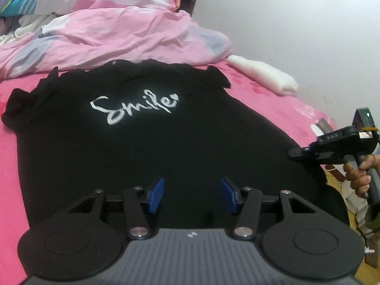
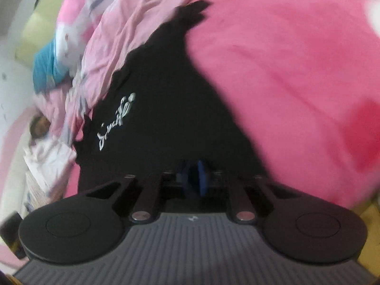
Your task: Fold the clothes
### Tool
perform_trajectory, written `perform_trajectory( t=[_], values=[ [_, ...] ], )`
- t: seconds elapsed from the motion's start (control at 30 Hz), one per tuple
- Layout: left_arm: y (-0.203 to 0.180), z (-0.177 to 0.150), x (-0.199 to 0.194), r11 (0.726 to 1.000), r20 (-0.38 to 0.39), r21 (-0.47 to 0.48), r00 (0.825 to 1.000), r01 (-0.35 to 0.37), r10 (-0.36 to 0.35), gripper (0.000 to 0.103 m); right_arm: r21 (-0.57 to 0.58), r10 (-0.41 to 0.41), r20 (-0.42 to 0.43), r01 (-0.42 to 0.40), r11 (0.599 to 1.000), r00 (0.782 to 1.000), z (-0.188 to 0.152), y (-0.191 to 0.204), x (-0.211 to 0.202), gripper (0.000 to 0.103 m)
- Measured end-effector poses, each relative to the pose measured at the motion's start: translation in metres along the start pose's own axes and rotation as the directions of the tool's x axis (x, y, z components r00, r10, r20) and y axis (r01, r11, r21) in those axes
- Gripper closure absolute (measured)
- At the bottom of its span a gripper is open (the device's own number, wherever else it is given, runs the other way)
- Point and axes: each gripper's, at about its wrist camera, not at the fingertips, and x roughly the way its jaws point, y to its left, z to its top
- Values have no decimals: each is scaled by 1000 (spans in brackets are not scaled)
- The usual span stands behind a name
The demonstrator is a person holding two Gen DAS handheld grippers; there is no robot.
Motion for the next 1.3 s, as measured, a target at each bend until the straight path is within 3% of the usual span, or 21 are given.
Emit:
perform_trajectory(
  t=[0.07,0.13,0.2,0.3,0.43,0.5,0.6,0.67,0.7,0.87,0.97,1.03,1.13,1.3],
  values=[
    [0,-7,-10,1000,11,0,1000,12,-12,50,29,-49,56,47,998,997,-7,-22,-35,100],
    [-2,-10,-15,1000,4,10,1000,20,-20,50,67,-138,94,132,989,986,-13,-36,-60,93],
    [-5,-11,-17,999,-9,27,1000,25,-25,50,49,-173,139,167,985,975,-14,-33,-75,93],
    [-20,-12,-9,997,-33,68,999,25,-23,50,-3,-15,141,16,1000,990,-16,-10,-62,93],
    [-42,-24,4,992,-56,120,998,44,-38,50,-48,105,27,-104,993,994,-26,17,-4,93],
    [-46,-37,6,989,-83,141,996,37,-25,51,-32,79,1,-79,996,997,-31,7,8,100],
    [-43,-59,-1,987,-104,157,995,31,-14,51,64,91,27,-92,994,996,-43,-28,-20,103],
    [-39,-70,-14,987,-97,158,995,28,-13,51,40,94,30,-95,995,995,-46,-20,-27,103],
    [-37,-76,-21,987,-94,157,995,27,-12,51,21,95,30,-96,995,995,-48,-13,-29,96],
    [-25,-87,-44,996,-86,90,996,20,-12,51,-76,101,29,-99,992,994,-56,22,-40,95],
    [-16,-89,-51,998,-84,54,996,21,-17,51,-136,183,-78,-192,972,980,-60,60,10,95],
    [-10,-90,-55,999,-83,30,996,23,-20,51,-113,196,-146,-214,970,970,-67,66,42,95],
    [-1,-92,-61,1000,-81,-5,996,25,-25,51,-69,202,-192,-219,973,960,-88,54,45,99],
    [9,-99,-71,999,-88,-27,995,41,-43,51,-51,171,-278,-192,980,945,-121,46,13,97]
  ],
)
